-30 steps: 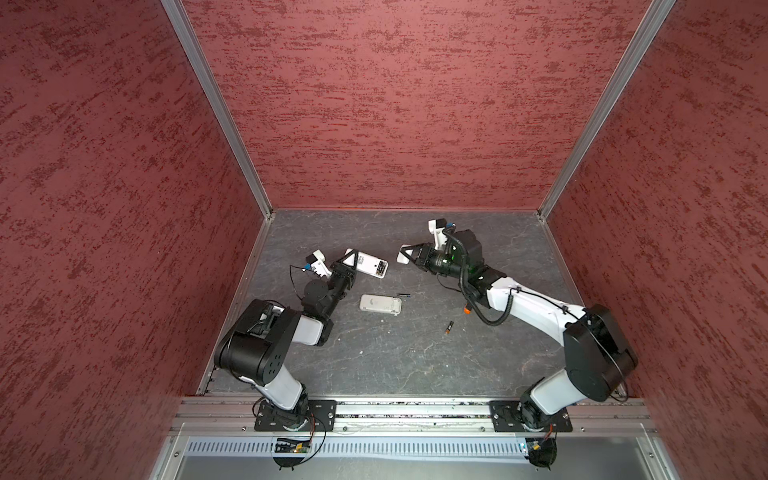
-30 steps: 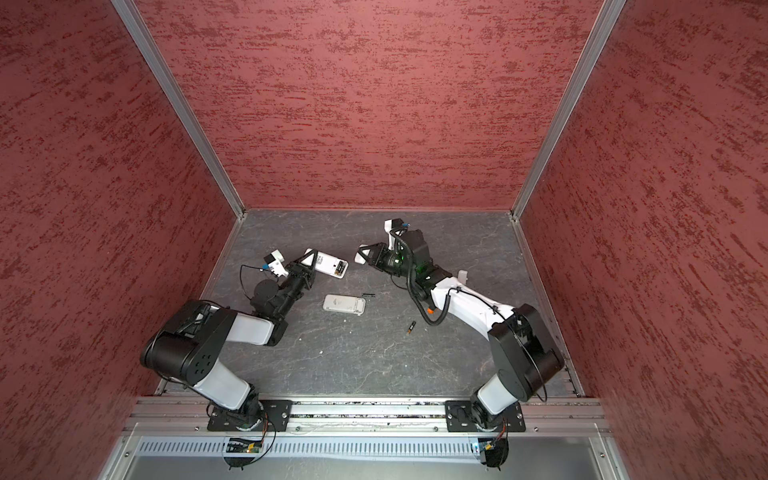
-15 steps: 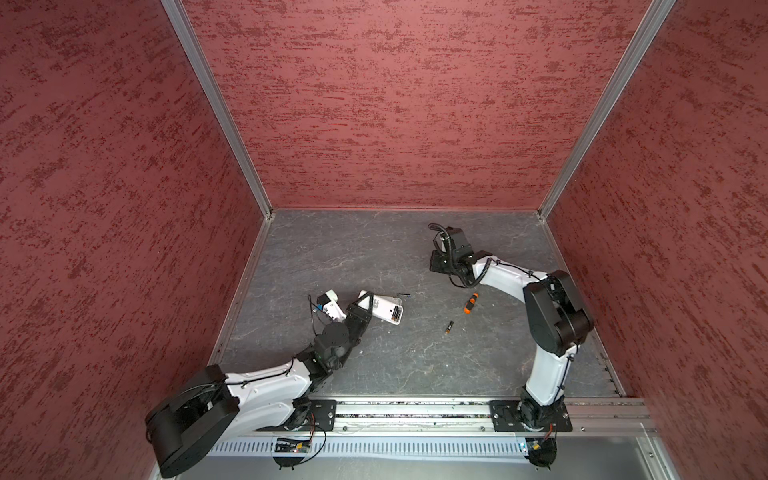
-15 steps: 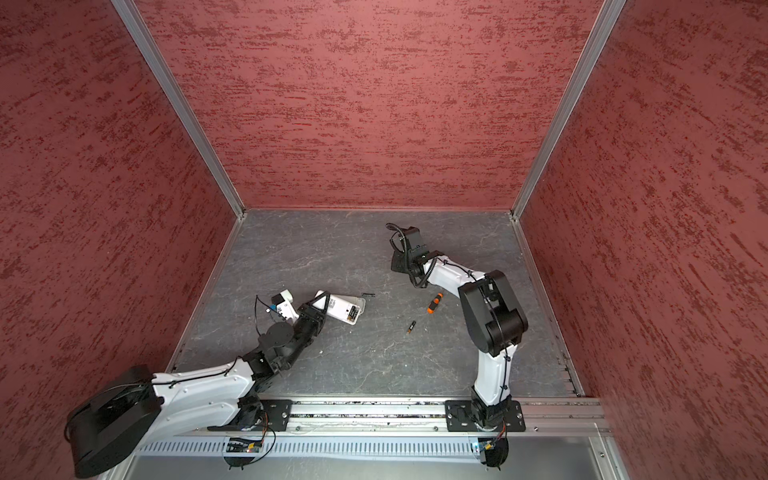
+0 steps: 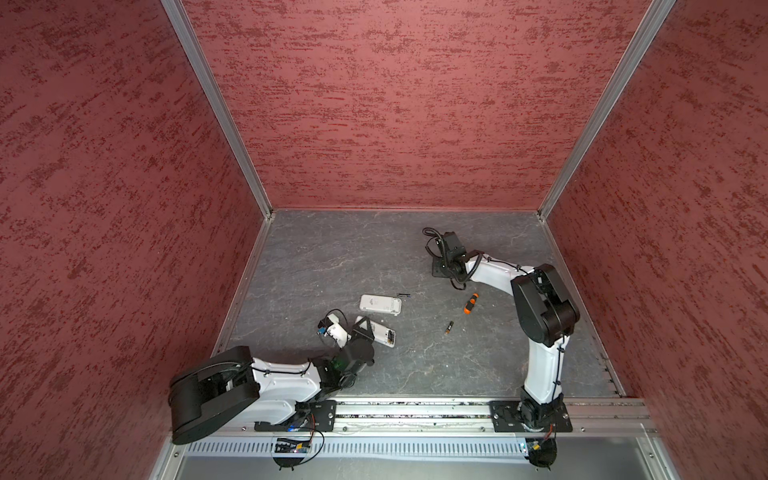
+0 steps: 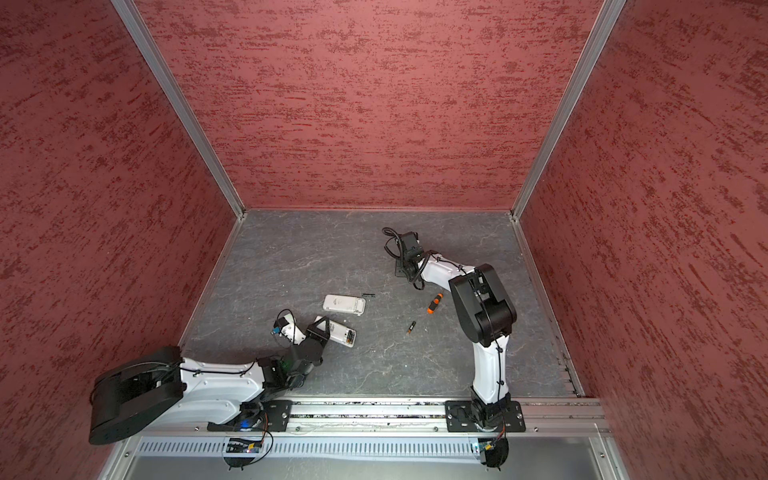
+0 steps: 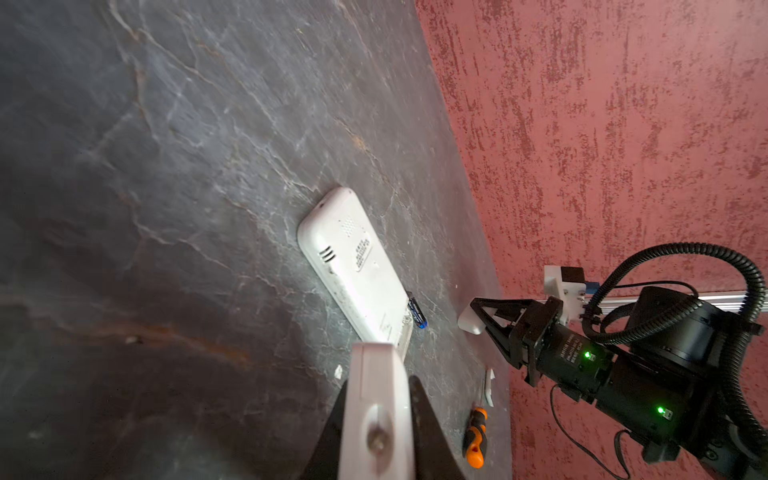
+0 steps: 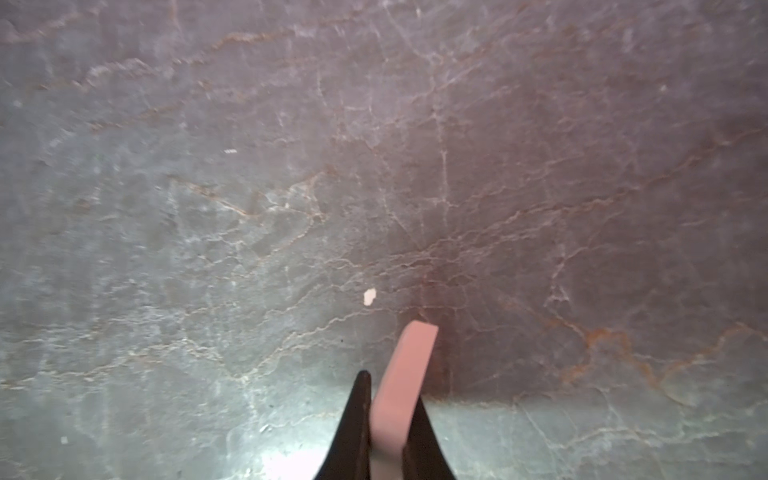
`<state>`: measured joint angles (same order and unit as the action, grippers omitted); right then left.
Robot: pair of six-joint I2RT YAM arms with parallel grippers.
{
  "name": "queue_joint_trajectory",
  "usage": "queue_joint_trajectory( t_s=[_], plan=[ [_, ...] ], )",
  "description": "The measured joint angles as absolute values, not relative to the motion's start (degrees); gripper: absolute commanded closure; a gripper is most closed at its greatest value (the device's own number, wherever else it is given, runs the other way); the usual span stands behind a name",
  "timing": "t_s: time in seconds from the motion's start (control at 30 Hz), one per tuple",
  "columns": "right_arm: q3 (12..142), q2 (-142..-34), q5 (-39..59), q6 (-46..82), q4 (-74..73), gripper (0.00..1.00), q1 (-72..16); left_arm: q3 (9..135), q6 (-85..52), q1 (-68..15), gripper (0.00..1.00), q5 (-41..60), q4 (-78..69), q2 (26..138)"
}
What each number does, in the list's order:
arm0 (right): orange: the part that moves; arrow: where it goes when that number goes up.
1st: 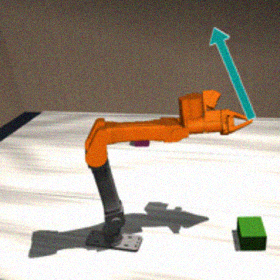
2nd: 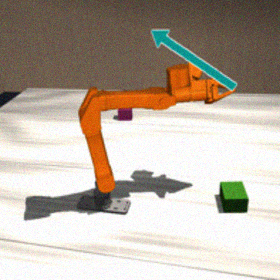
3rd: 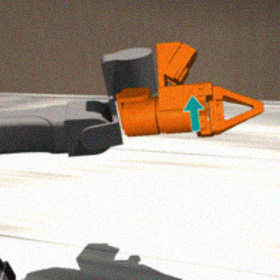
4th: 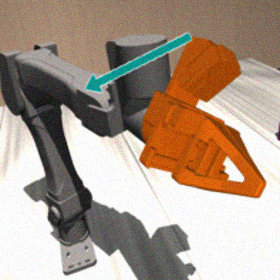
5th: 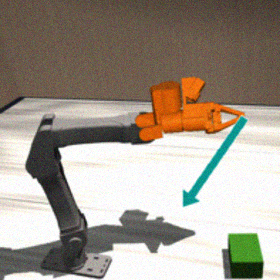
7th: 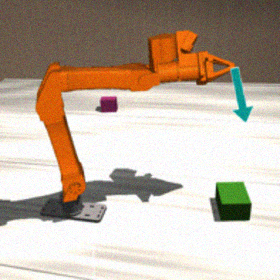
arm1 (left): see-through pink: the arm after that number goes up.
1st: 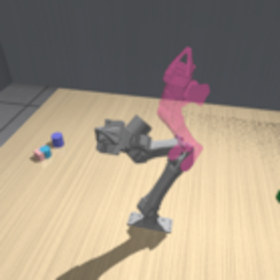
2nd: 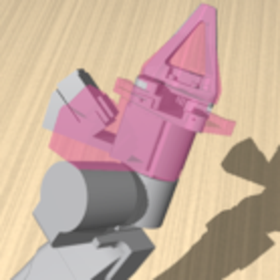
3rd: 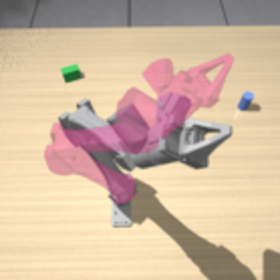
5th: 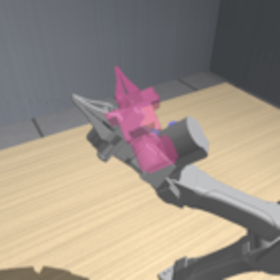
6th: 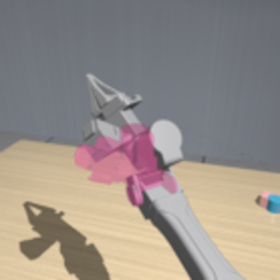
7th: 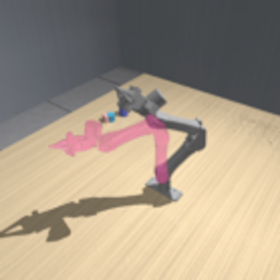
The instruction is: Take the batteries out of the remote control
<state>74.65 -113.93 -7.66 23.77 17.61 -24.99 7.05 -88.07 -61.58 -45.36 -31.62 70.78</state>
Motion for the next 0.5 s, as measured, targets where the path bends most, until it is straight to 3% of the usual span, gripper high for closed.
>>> queue_joint_trajectory(
  t_s=[0.33,0.5],
  plan=[
    [74.7,-114.3,-7.7,23.6,18.3,0.55,-25.0,7.0,-90.5,-62.4,1.00,-46.8,-32.4,73.1],
    [74.5,-113.4,-6.9,23.7,18.4,0.52,-25.0,7.1,-92.0,-62.7,0.83,-47.6,-29.3,71.9]
  ],
)
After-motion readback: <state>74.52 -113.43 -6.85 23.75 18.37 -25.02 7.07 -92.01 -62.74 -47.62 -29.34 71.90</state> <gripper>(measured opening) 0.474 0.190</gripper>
